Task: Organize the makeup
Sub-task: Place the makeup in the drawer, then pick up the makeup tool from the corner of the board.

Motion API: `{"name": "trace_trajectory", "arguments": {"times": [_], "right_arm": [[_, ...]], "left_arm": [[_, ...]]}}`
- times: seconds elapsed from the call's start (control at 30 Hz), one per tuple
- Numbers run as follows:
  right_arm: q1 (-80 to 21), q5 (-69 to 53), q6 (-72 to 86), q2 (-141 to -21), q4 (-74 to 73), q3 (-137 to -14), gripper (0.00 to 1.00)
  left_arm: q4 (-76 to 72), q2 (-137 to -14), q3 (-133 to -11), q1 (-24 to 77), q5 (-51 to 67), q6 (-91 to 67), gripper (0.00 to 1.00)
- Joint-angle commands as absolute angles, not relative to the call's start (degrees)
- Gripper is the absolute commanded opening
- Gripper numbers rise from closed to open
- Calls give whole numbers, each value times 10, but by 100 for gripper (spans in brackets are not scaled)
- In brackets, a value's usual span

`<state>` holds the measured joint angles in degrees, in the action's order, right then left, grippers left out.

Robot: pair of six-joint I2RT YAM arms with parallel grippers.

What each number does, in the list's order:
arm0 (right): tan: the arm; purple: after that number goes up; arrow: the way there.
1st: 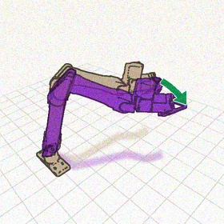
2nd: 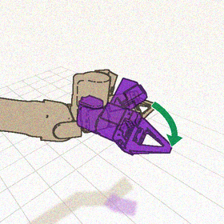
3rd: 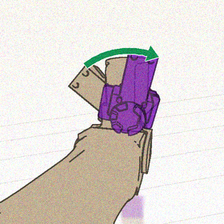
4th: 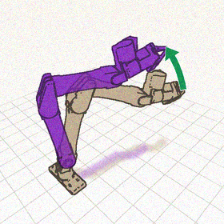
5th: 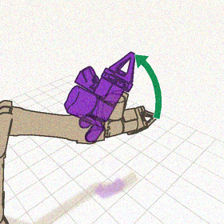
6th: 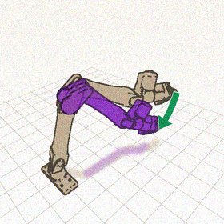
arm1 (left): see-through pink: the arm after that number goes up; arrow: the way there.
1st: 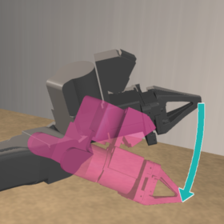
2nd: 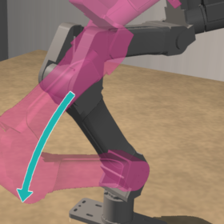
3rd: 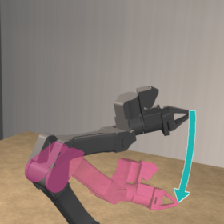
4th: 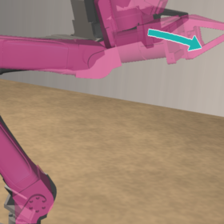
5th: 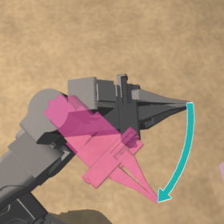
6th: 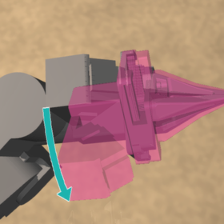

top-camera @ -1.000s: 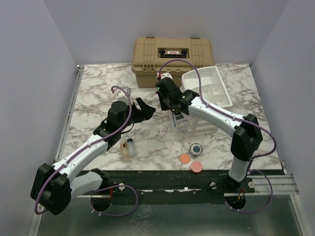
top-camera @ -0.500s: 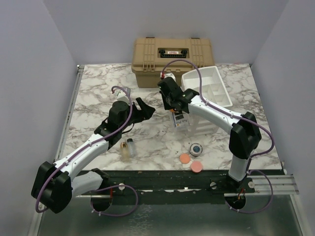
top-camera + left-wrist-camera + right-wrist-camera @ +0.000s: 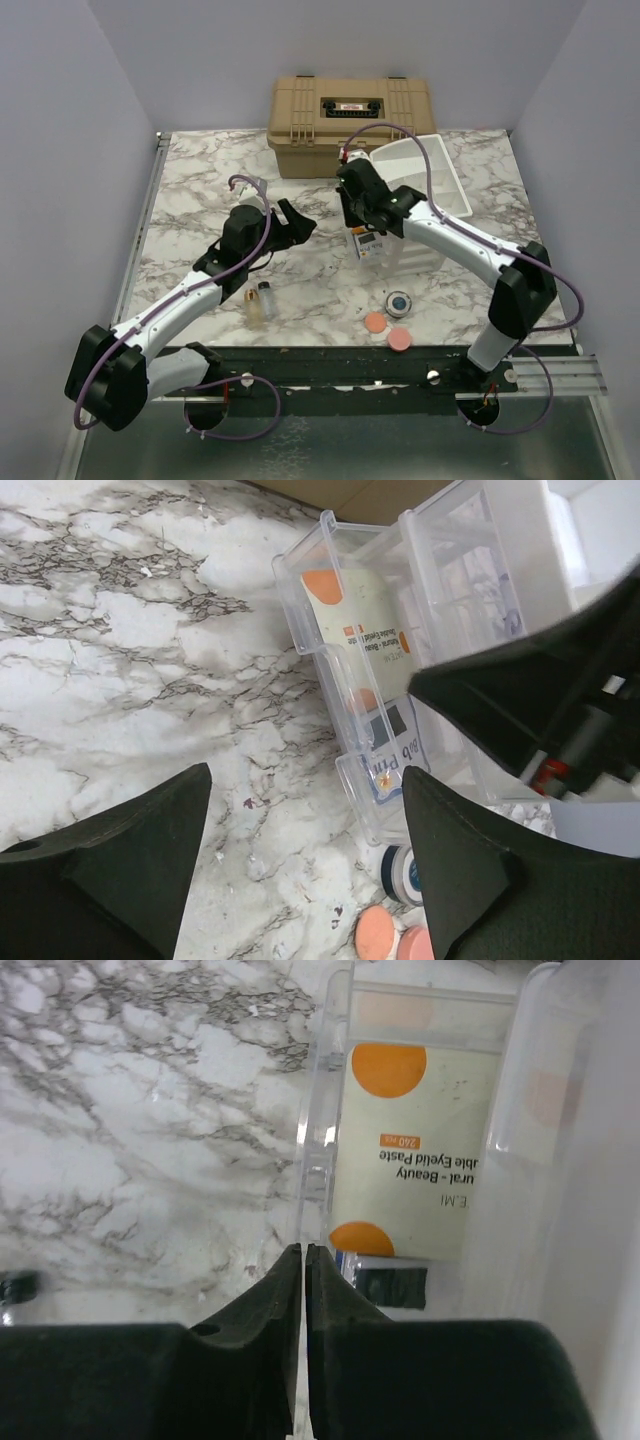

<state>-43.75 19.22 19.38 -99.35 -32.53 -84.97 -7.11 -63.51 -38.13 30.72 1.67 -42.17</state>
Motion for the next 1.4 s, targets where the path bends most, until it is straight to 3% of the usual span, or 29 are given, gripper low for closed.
{"name": "trace_trajectory", "arguments": {"times": [0.0, 0.17, 0.3, 0.5, 0.77, 0.83, 0.9, 1.37], "right_arm": [[-434, 103, 180, -888, -300, -799, 18], [-435, 20, 210, -775, -293, -700, 46], [-443, -64, 237, -676, -284, -610, 55], [-511, -48, 300, -605, -329, -527, 58], [-577, 95, 434, -586, -473, -468, 61], [-579, 104, 463, -583, -493, -455, 72], [-582, 102, 481, -577, -504, -441, 76], [-583, 100, 548, -604, -496, -355, 77]], "left_arm": [[-64, -642, -390, 307, 34, -422, 81], [-92, -631, -374, 306, 30, -440, 85], [-100, -631, -373, 304, 32, -444, 87], [-107, -640, -375, 302, 32, -448, 90], [-114, -644, -372, 302, 40, -454, 90], [-114, -642, -369, 302, 40, -454, 91], [-114, -644, -369, 301, 40, -453, 91], [-117, -662, -369, 302, 45, -452, 91]]}}
